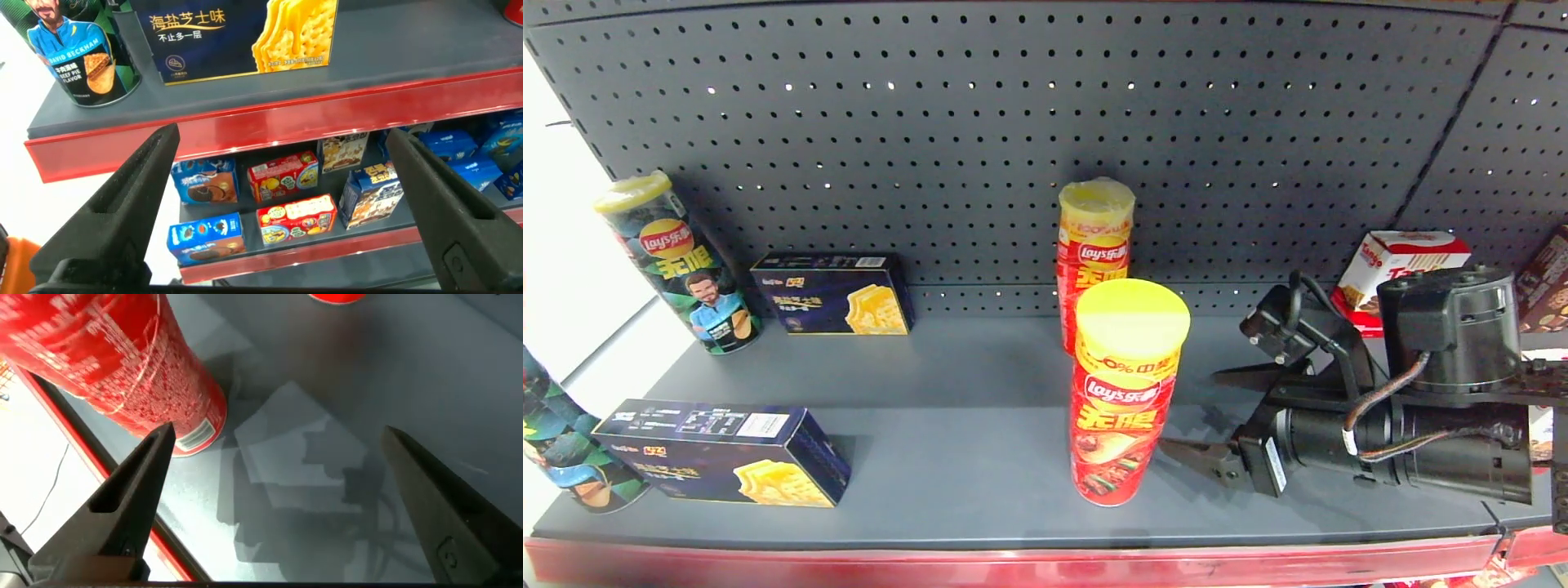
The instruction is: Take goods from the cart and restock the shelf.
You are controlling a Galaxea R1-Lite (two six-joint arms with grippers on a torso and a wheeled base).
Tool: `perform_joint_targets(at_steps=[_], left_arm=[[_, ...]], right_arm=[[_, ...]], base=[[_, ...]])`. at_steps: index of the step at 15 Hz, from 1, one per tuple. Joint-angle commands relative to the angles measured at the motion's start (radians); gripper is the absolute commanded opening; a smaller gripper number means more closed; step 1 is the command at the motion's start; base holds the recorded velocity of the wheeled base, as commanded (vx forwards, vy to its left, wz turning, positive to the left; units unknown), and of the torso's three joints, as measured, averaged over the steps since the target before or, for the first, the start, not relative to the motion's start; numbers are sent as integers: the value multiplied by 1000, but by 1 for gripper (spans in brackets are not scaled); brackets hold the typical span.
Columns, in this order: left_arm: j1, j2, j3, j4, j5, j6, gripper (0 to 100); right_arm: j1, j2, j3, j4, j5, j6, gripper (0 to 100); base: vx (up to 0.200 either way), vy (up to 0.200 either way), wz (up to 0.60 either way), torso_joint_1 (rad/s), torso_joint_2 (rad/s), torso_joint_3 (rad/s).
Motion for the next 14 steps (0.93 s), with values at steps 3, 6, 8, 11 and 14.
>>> perform_joint_targets(at_steps=[3,6,8,11,14], left_arm=[[-1,2,0,0,0,0,100],[-1,2,0,0,0,0,100],[-1,2,0,0,0,0,100],[-1,2,0,0,2,-1,100],[-1,2,0,0,0,-1,100]], right_arm=[[15,8,-14,0,1,-1,100],[14,13,-11,-1,-1,0,100],[8,4,1,-17,-1,0,100],[-72,-92,50,-57,-1,3,100],[-223,-285,73,-57,-1,29,100]], base=[[0,0,0,0,0,0],[0,0,0,0,0,0],[0,0,0,0,0,0],[0,0,0,0,0,0],[0,0,0,0,0,0]])
